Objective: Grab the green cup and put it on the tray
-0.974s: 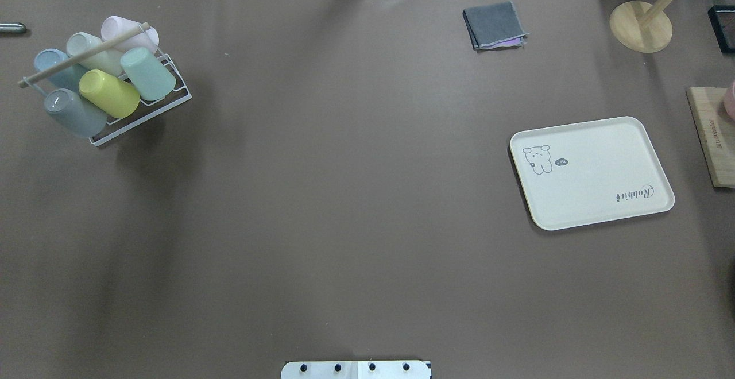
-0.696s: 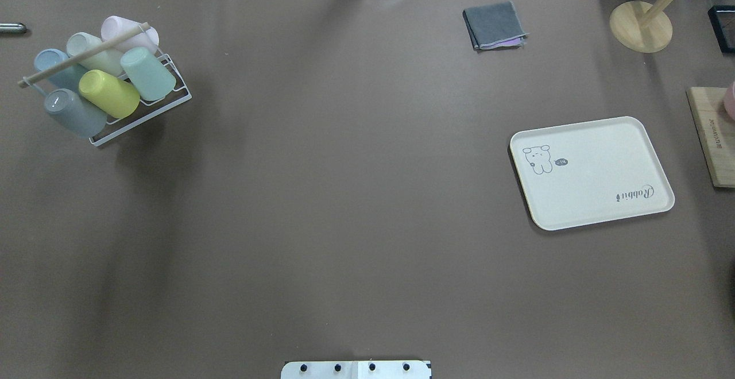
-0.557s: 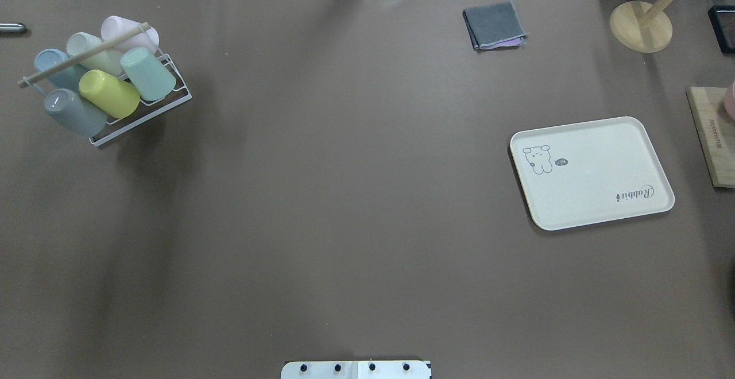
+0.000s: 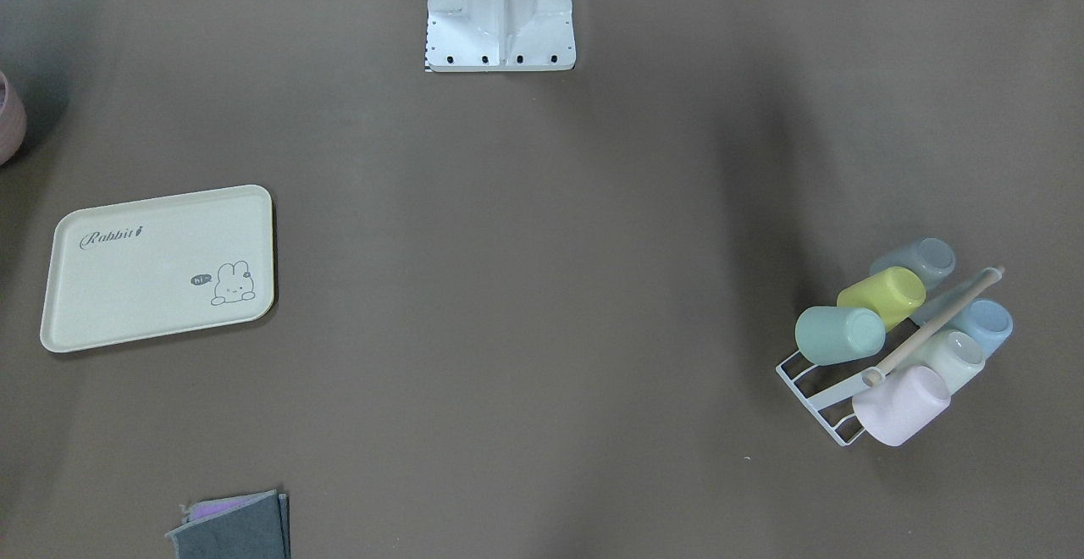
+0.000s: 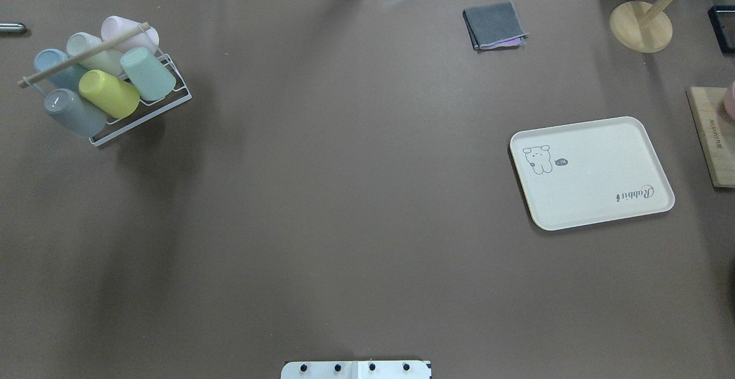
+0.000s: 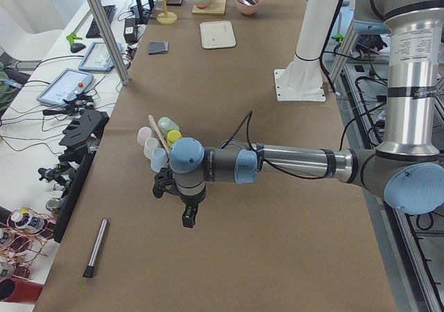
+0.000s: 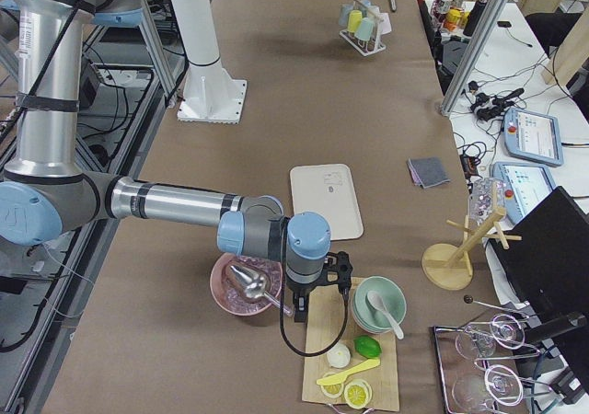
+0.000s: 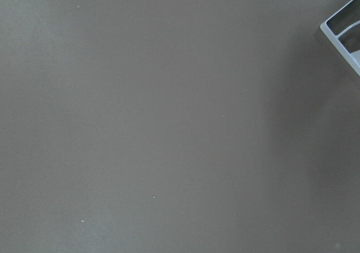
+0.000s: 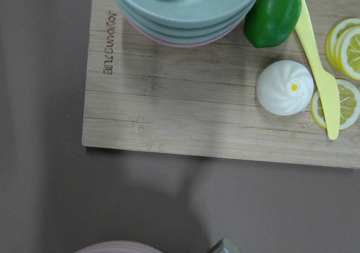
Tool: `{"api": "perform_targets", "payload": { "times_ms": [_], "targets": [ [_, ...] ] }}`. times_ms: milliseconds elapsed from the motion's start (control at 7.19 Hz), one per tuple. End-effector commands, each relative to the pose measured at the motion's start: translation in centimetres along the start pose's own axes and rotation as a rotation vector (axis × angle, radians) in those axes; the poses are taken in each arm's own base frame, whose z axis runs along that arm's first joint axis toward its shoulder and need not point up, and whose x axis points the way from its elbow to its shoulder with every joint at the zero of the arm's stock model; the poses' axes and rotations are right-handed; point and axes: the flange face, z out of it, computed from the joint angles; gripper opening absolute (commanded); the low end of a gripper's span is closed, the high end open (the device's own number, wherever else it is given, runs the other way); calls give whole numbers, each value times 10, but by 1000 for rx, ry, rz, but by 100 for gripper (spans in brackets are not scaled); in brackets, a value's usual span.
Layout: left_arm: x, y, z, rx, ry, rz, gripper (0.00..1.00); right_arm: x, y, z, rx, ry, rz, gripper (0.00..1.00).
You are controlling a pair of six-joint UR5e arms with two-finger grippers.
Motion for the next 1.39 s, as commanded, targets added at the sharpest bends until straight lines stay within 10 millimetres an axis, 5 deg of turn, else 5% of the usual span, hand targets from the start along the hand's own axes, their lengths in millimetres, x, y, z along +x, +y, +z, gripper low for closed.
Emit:
{"api": "perform_targets", "payload": {
  "times_ms": [0,696,974,1253],
  "targets": [
    [20,-18,-8,21,-45,62,98,0,0,0,0,1,0,100],
    [72,-31,-66,155,-258,224,98,-1,-1,-1,4,-3,-4,100],
    [122,-41,-78,196,-280,354,98,-1,0,-1,2,-6,-2,100],
    [198,-57,-62,200,-386,521,98,-1,0,0,2,-8,0,100]
  ]
}}
